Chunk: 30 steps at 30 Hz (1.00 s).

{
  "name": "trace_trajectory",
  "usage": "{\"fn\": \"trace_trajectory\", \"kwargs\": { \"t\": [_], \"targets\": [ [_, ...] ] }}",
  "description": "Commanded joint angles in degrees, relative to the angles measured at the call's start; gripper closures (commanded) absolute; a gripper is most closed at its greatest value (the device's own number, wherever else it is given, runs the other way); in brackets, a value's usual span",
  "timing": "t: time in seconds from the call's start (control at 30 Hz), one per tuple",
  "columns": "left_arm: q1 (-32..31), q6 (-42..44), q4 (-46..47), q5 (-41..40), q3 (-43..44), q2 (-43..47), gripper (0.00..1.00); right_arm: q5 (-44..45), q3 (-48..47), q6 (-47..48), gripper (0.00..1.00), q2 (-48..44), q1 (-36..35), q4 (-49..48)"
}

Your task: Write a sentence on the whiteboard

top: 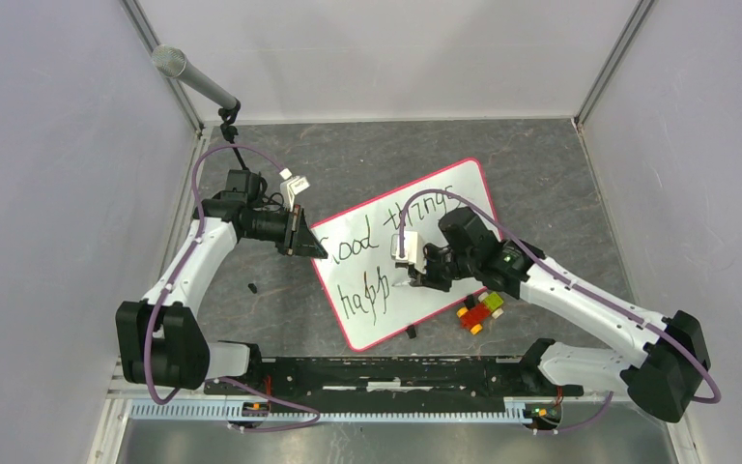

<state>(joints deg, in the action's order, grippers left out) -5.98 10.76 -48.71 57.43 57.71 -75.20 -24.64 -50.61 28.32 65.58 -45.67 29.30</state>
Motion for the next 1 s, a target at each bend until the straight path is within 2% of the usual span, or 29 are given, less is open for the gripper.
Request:
{"fn": "trace_trajectory", "kwargs": {
  "t": [0.0, 0.6, 0.97],
  "targets": [
    [-1.08, 3.20, 1.69, -7.40, 0.95, -0.99, 0.98, 2.65, 0.60, -0.21, 1.00, -0.92, -0.17, -2.47],
    [-1.08, 3.38, 1.69, -7.48, 1.00, -1.20, 0.98, 9.13, -2.96, 2.58, 1.00, -0.91, 0.66, -0.37],
    [-1.06, 3.52, 1.69, -7.39, 0.92, -1.23, 0.98, 5.48, -3.85, 1.19, 1.00, 1.15, 0.14, -1.57]
  ]
}}
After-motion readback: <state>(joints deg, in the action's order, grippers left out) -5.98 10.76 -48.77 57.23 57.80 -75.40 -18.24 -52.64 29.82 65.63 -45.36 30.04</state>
